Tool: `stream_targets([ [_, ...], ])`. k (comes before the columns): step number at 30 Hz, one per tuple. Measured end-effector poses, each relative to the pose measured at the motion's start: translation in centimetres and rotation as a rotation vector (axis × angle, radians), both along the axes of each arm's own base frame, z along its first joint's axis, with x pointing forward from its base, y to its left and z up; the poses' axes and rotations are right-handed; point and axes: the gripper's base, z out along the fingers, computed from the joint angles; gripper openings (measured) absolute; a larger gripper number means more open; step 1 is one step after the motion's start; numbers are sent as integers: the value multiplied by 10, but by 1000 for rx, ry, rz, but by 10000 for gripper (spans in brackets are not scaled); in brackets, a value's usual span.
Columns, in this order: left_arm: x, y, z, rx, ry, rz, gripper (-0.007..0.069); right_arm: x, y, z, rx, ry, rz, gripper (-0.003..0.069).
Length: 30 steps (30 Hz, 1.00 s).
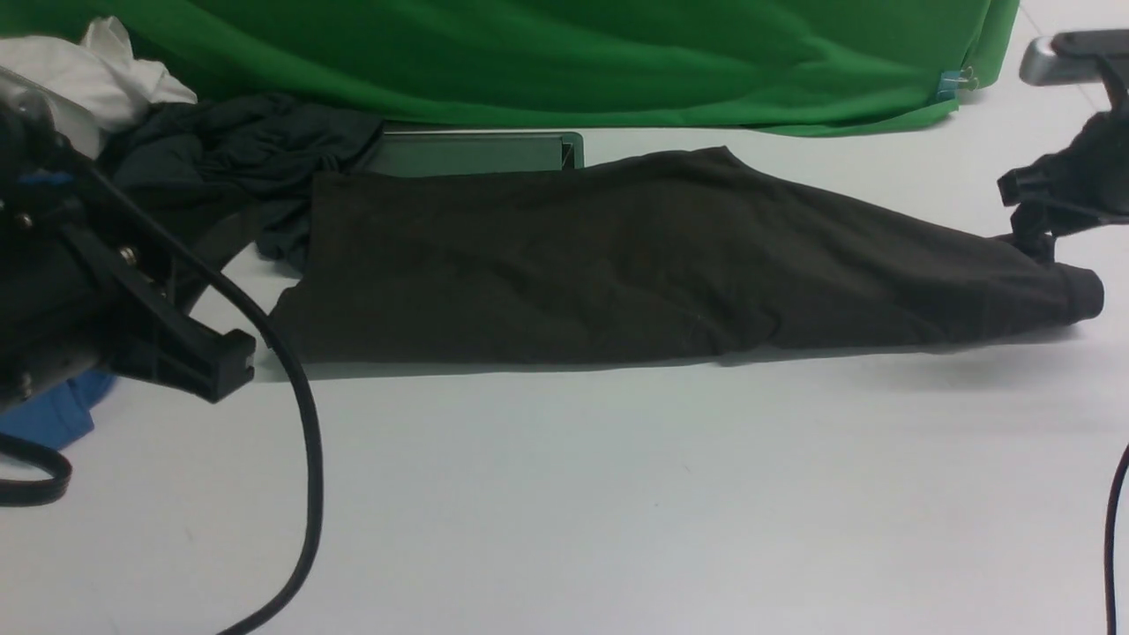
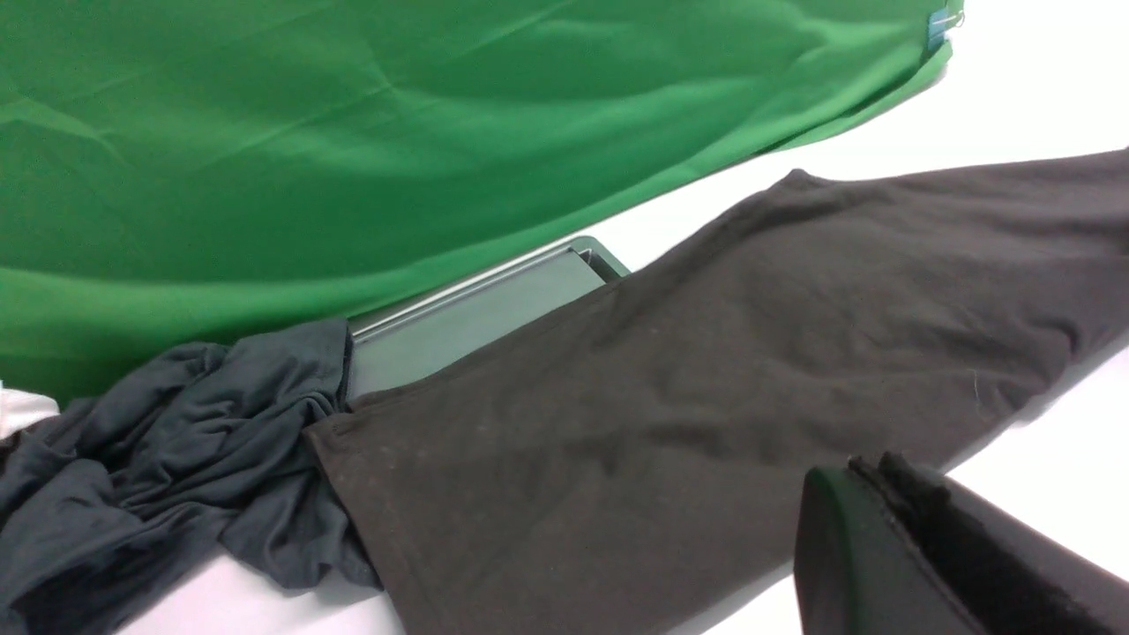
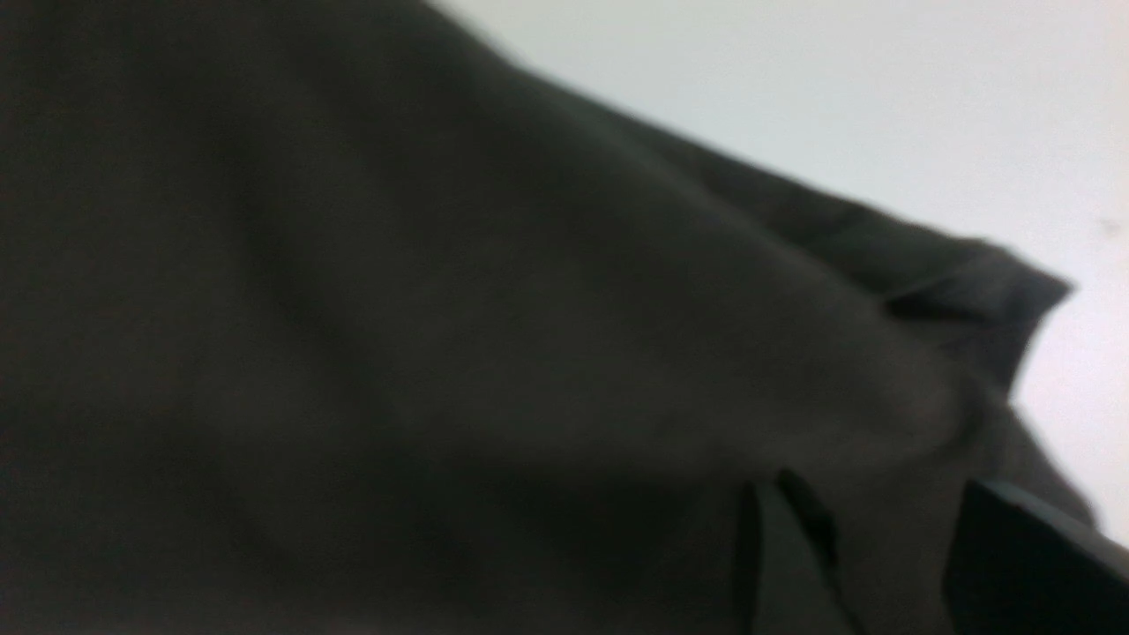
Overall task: Fold a long-sleeved shirt on a white desktop.
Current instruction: 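Pull the folded dark garment lengthwise by its ends to straighten it flat on the table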
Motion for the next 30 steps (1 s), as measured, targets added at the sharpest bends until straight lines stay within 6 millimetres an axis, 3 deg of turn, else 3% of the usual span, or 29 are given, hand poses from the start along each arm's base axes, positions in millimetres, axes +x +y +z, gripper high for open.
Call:
stream_targets([
  [6,0,0,0,0,-2,1,17,2,-27,-13,32,0,-143,401],
  [9,0,0,0,-1,-3,2,17,3,-31,-25,59,33,-184,457],
  [15,3,0,-1,-7,6,6,17,6,-28,-43,112,82,-205,465],
  [24,5,-1,-2,-20,8,11,17,16,-28,-45,127,27,-186,315],
  [30,5,-1,-2,-23,9,11,17,18,-26,-43,111,6,-91,84],
])
